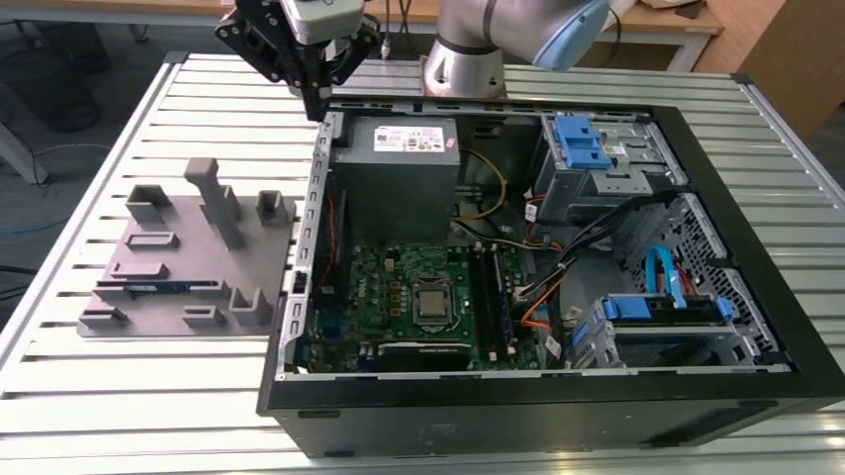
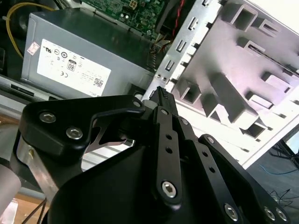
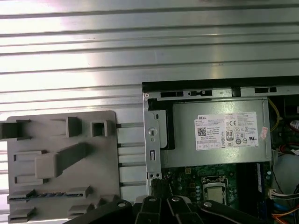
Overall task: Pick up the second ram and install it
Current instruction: 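Reach for the second ram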
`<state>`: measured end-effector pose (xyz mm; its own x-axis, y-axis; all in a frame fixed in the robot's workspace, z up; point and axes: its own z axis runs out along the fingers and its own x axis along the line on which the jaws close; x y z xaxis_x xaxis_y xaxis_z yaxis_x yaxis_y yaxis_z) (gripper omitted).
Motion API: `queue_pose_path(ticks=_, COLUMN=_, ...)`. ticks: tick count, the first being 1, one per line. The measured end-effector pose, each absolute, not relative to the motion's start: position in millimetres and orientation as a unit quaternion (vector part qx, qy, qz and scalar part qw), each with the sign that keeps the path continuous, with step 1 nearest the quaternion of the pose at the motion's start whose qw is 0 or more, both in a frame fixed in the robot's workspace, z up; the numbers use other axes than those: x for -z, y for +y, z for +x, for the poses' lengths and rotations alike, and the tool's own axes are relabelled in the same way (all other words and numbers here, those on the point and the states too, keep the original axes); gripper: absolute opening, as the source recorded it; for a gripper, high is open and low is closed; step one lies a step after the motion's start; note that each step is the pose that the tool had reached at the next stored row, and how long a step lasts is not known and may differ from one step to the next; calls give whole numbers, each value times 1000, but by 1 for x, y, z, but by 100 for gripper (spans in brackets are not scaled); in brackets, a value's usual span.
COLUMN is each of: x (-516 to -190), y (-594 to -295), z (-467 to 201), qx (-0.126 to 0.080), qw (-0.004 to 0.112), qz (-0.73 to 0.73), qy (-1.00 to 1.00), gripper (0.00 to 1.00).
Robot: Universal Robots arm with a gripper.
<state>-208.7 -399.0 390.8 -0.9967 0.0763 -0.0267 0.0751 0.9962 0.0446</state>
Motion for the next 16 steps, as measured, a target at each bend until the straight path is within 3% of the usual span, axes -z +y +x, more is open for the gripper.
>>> queue_pose_path(ticks=16, x=-389, y=-399, z=-239, qx=-22, qw=14, qz=38, qy=999, gripper=11)
